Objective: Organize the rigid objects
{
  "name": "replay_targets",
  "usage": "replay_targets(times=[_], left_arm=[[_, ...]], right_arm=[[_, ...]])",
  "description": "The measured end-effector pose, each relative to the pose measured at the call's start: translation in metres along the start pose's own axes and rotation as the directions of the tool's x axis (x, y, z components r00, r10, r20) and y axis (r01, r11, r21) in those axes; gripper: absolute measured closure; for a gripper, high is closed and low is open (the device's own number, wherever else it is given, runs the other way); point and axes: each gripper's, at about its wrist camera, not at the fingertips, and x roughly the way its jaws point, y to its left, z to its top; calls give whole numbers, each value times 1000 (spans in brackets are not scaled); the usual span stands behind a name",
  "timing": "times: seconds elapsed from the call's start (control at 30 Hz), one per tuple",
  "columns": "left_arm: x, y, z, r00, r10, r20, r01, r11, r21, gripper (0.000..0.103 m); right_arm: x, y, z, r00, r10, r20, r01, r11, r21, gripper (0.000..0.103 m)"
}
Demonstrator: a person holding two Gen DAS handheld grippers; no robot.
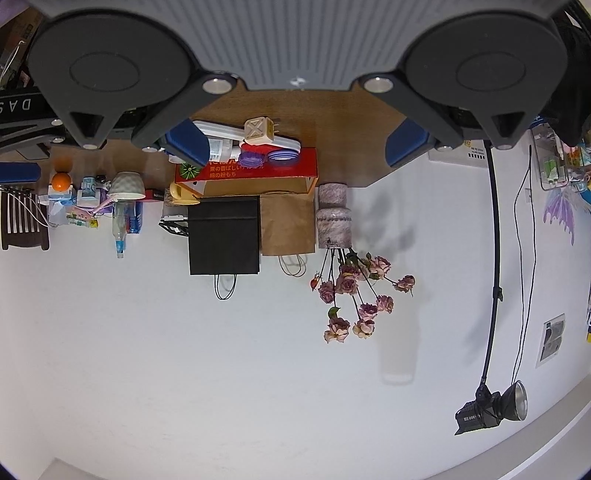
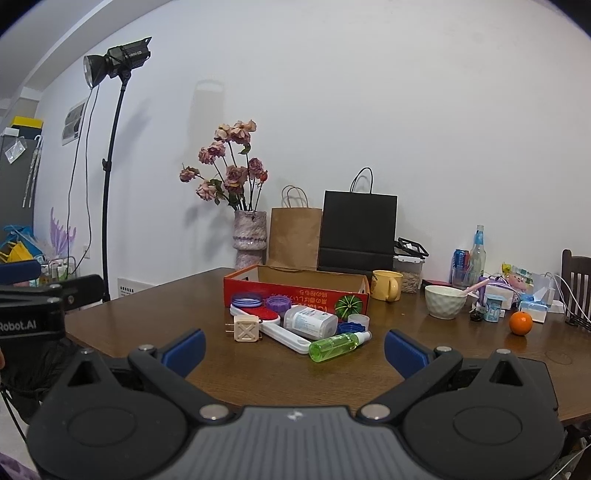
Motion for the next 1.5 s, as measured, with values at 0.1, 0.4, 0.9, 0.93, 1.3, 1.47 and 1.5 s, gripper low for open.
replay_targets(times=[0.1,0.4,0.9,0.93,1.3,1.47,1.5], left_arm=[[1,1,-1,1000,2,0,-2,1000,1,0],[1,-1,2,1000,6,5,-6,1000,4,0],[1,-3,3,1000,4,2,-4,1000,4,0],[2,-3,3,1000,7,1,-7,1000,4,0],[1,-3,4,1000,2,7,-2,1000,-1,0],[14,-2,1,1000,-31,5,31,1000,3,0],[19,-2,1,1000,-23,6,23,1000,4,0]], right_arm=[[0,0,-1,1000,-1,0,1,1000,0,0],[1,-1,-1,1000,3,-1,-3,1000,2,0],[3,0,-3,1000,2,-4,-2,1000,4,0],[3,1,-3,1000,1,-2,-1,1000,4,0],[3,2,-2,1000,2,4,-2,1000,4,0],[13,-4,-5,999,-28,17,28,1000,-8,0],[19,-6,-6,999,-46,16,46,999,-9,0]])
